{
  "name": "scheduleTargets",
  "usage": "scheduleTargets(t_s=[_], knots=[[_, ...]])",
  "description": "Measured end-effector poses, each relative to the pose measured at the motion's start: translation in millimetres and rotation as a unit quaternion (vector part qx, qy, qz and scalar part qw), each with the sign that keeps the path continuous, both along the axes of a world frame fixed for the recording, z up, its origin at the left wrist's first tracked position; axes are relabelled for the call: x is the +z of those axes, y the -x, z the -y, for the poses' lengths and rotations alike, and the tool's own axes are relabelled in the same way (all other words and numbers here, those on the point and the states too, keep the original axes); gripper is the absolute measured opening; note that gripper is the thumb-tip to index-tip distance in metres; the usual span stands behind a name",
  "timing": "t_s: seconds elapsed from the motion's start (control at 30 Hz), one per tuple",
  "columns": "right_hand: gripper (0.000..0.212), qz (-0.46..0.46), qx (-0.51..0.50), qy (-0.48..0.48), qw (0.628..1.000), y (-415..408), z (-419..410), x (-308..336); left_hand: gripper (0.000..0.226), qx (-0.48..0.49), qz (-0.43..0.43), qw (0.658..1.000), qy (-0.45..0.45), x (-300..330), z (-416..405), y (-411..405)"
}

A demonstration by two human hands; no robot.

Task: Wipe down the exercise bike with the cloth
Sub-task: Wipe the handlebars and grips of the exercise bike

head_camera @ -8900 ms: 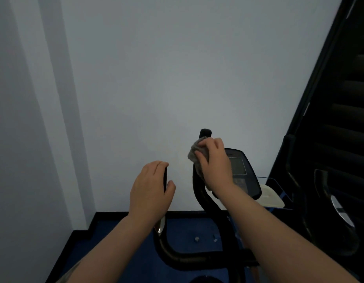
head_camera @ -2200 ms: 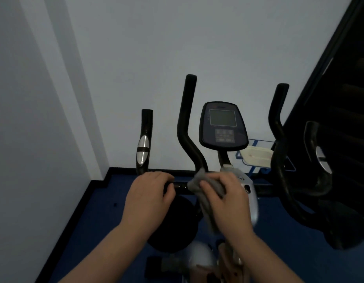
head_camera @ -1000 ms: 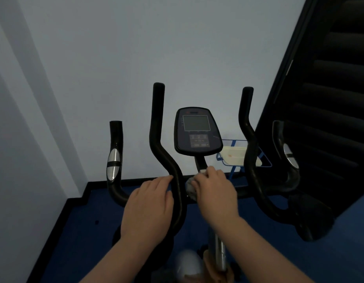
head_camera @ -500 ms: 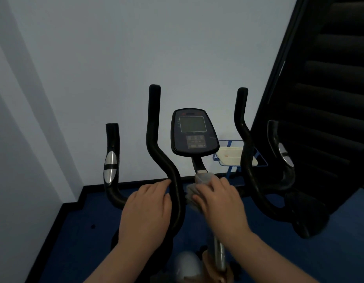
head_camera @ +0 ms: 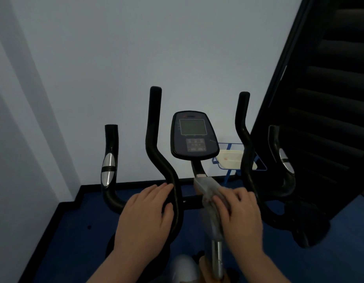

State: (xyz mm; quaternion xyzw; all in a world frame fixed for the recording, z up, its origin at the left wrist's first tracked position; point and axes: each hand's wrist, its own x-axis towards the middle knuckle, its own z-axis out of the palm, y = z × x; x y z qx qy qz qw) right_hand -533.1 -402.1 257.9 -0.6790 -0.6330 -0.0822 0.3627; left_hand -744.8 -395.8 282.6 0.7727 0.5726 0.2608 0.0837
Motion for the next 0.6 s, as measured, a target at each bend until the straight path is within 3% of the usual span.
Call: scheduleTargets(t_s=[0.07,0.13,0.27,0.37,0.47,0.6], knots=[[0.02,-0.043,-0.021,0.03,0.998,5.5,-14.4,8.4,0.045,-0.001,0.005,1.0,0.001,0.6,0.1,-1.9],[0.018,-0.021,-0.022,0.021,0.999,14.2,-16.5,6.3,0.044,0.0,0.008,1.0,0.004,2.0,0.8,-2.6],[0.042,0.001,0.009,0.014,1.0,22.7,16.7,-26.3,0.042,0.007,0.011,1.0,0.001,2.3,2.4,-1.5],[0.04,0.005,0.025,-0.012,1.0,17.0,15.4,-28.4,0.041,0.006,0.01,1.0,-0.004,0.8,3.4,-0.9],[0.031,-0.098,0.014,0.063,0.993,17.1,-13.5,-5.0,0.04,0.009,0.004,1.0,0.002,1.7,3.4,-2.2],[0.025,-0.094,0.033,0.092,0.991,13.6,-22.9,4.8,0.04,0.012,0.001,1.0,0.006,2.9,3.3,-2.5]])
